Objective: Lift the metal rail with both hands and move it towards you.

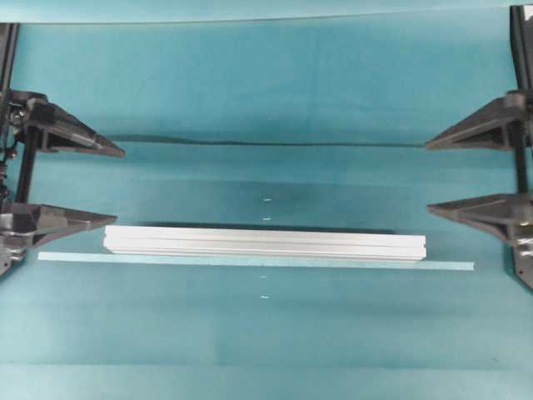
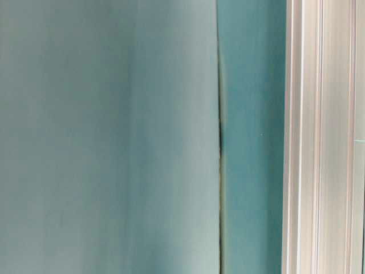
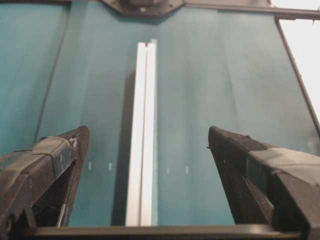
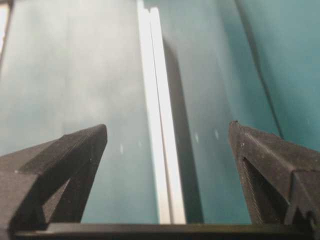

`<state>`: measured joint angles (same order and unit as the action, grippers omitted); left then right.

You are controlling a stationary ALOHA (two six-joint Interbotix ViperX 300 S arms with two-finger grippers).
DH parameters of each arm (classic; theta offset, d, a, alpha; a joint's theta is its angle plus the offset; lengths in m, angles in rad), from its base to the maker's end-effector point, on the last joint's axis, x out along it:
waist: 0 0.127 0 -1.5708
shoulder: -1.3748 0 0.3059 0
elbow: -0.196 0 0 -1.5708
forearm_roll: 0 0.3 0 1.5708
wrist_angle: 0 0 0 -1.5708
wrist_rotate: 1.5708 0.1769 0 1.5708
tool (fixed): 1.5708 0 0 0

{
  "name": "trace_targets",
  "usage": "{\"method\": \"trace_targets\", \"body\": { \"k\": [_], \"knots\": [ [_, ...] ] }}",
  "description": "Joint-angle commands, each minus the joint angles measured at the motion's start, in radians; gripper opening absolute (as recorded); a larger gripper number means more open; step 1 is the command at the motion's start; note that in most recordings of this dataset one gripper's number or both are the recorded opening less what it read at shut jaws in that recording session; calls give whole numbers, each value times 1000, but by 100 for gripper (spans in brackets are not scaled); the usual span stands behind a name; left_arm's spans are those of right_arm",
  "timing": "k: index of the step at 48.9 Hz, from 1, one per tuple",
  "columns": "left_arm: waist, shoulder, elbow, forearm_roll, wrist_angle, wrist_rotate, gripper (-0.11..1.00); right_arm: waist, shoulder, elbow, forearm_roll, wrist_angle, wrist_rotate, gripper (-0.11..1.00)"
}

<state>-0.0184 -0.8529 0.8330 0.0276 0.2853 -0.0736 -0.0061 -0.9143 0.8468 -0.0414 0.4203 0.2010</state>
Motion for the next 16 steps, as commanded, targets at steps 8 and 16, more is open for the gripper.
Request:
{"method": "trace_targets", "body": {
  "k": [8,16],
  "knots": [
    [-2,-8,-11,0,-9,2,98,-2,-12,14,-3,-48,2,99],
    [-2,-9,-9,0,-9,0,98,-2,-12,17,-3,-63,2,99]
  ]
}}
